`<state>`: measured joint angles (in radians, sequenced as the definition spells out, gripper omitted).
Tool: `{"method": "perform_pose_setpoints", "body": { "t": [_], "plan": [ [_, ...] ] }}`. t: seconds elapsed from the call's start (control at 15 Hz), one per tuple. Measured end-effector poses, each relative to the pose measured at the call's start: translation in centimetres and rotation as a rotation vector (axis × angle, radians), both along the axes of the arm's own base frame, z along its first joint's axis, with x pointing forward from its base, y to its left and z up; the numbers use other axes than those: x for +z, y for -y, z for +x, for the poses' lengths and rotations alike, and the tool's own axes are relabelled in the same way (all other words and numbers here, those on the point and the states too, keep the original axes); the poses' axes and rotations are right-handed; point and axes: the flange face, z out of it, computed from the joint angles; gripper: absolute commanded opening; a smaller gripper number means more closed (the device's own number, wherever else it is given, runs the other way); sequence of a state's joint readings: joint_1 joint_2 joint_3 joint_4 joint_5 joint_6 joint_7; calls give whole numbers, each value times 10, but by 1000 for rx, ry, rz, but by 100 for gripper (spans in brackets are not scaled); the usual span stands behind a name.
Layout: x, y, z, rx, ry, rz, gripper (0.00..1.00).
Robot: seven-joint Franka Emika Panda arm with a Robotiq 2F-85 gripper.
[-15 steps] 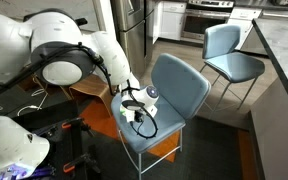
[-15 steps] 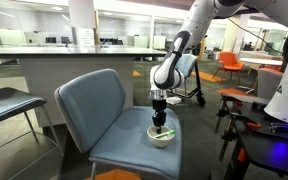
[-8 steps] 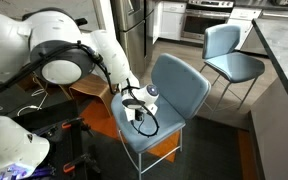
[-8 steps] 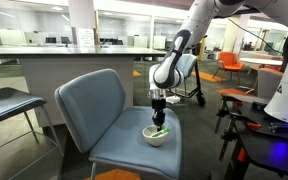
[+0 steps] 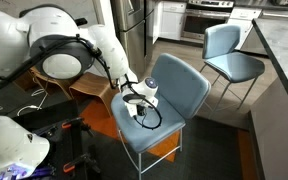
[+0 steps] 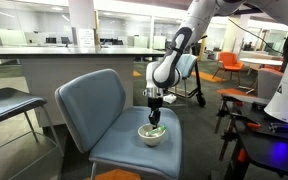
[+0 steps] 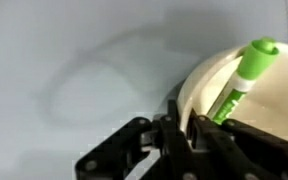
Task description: Move the bowl to the left.
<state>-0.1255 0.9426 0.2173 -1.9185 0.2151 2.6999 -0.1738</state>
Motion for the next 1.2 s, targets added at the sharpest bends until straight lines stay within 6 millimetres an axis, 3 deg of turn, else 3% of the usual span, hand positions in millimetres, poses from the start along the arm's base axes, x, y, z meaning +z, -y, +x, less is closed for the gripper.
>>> {"method": "perform_pose_setpoints", "body": {
  "t": [0.47, 0.8, 0.87, 0.93, 1.07, 1.2],
  "plan": [
    [-4, -31, -6, 31, -3, 38, 3],
    [-12, -35, -9, 30, -7, 44, 3],
    [-13, -35, -9, 30, -7, 44, 12],
    [-13, -35, -9, 30, -7, 44, 36],
    [-13, -35, -9, 43, -3, 49, 41],
    [-13, -37, -8, 65, 6, 54, 55]
  ]
}}
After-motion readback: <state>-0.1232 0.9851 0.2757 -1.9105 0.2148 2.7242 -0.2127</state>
